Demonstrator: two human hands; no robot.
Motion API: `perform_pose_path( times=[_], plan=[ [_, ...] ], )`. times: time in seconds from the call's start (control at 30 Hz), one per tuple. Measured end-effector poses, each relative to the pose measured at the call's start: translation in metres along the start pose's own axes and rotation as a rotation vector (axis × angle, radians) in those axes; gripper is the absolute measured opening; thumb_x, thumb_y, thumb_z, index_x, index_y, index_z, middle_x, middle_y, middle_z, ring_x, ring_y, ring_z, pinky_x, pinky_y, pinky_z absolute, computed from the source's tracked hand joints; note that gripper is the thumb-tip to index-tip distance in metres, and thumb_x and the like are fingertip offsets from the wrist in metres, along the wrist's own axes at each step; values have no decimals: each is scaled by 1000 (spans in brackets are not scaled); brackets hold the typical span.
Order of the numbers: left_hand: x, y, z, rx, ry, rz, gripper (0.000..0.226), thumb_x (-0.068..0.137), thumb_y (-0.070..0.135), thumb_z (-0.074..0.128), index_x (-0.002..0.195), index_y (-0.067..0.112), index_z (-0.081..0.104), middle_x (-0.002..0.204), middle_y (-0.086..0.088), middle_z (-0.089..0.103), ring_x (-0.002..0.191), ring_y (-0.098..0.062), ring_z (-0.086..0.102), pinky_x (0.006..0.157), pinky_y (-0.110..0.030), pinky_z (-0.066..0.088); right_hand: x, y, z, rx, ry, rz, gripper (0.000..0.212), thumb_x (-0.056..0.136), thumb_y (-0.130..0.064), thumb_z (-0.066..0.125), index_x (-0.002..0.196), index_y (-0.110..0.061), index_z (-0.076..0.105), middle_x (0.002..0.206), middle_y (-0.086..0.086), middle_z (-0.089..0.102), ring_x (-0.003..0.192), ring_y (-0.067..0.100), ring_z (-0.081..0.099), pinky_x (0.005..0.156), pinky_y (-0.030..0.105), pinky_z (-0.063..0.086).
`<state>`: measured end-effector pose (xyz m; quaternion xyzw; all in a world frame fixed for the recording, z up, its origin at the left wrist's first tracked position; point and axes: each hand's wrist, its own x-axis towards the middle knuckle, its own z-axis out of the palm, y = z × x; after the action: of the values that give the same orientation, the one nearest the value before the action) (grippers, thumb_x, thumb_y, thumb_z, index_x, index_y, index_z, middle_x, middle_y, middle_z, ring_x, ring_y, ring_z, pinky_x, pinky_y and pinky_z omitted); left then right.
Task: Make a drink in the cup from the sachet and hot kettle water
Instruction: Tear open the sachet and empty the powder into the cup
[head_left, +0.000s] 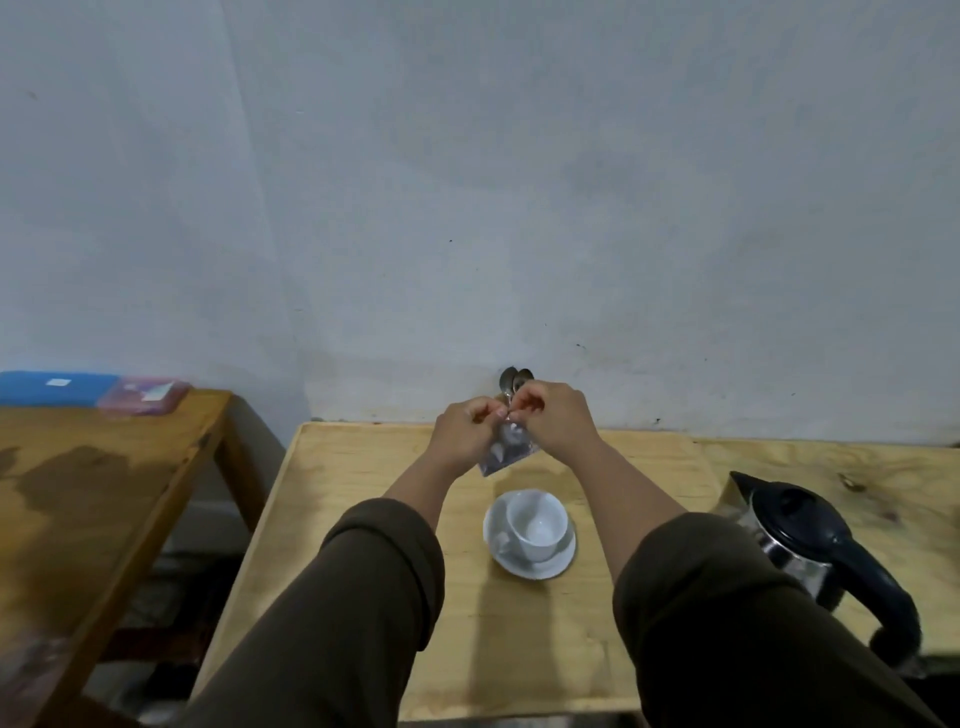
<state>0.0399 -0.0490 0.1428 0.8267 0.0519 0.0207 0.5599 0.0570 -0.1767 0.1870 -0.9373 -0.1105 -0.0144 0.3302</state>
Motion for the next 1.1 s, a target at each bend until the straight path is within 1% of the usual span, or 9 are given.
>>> perform_pose_path(
  times=[0.13,0.3,0.5,0.6,0.67,0.77,0.9,1.0,1.1],
  plan=[
    [-5,6,16,-90,1,-74,21,94,18,53,93,9,72,85,-6,66,79,-16,53,74,-27,40,-4,11,-4,9,37,-48,6,76,2,67,81,0,69,67,-15,42,73,14,48,59,0,36],
    [-8,10,39,-191,27,-201,32,91,13,55,60,23,60,65,4,56,67,-13,48,60,-23,37,-10,29,-5,-27,52,-143,7,77,6,61,79,3,68,83,8,57,74,17,48,55,6,34],
    [-13,12,64,-251,66,-310,29,85,12,53,60,23,61,70,-5,62,70,-22,56,71,-33,45,-16,48,-13,15,-38,-166,12,79,3,62,83,-2,72,64,-9,46,74,15,49,56,5,29],
    [-12,6,73,-268,145,-345,34,91,17,52,59,24,62,81,-10,64,82,-24,59,79,-38,51,-20,57,-19,9,-100,-202,12,76,5,63,82,1,72,67,-5,46,77,14,49,57,4,31],
    [-11,0,77,-271,182,-387,35,90,20,51,57,22,61,80,-12,64,77,-27,59,74,-43,55,-24,64,-20,11,-144,-238,12,75,7,64,82,5,72,62,-14,43,77,13,49,58,3,34],
    [-11,-7,82,-259,208,-451,30,92,20,51,63,22,61,80,-14,64,65,-28,59,54,-32,51,-31,79,-13,0,-206,-233,9,77,5,65,82,3,72,65,-15,44,79,13,49,60,11,31],
    [-11,-21,95,-213,253,-525,19,91,23,53,79,18,67,78,-7,66,74,-25,61,75,-35,56,-38,105,4,3,-247,-212,5,77,-1,68,81,-1,72,89,-1,47,90,17,50,79,19,33],
    [-12,-27,104,-189,264,-573,22,93,23,51,89,14,70,66,-6,64,54,-20,57,54,-27,50,-39,117,8,-13,-287,-216,4,76,-3,70,79,-1,72,91,-1,46,94,18,50,78,18,32],
    [-10,-37,110,-120,309,-598,28,94,22,48,103,12,73,90,-9,70,67,-19,57,57,-21,45,-38,128,9,-19,-355,-222,4,74,0,69,73,-4,70,89,-3,47,91,15,47,79,19,33]
  ],
)
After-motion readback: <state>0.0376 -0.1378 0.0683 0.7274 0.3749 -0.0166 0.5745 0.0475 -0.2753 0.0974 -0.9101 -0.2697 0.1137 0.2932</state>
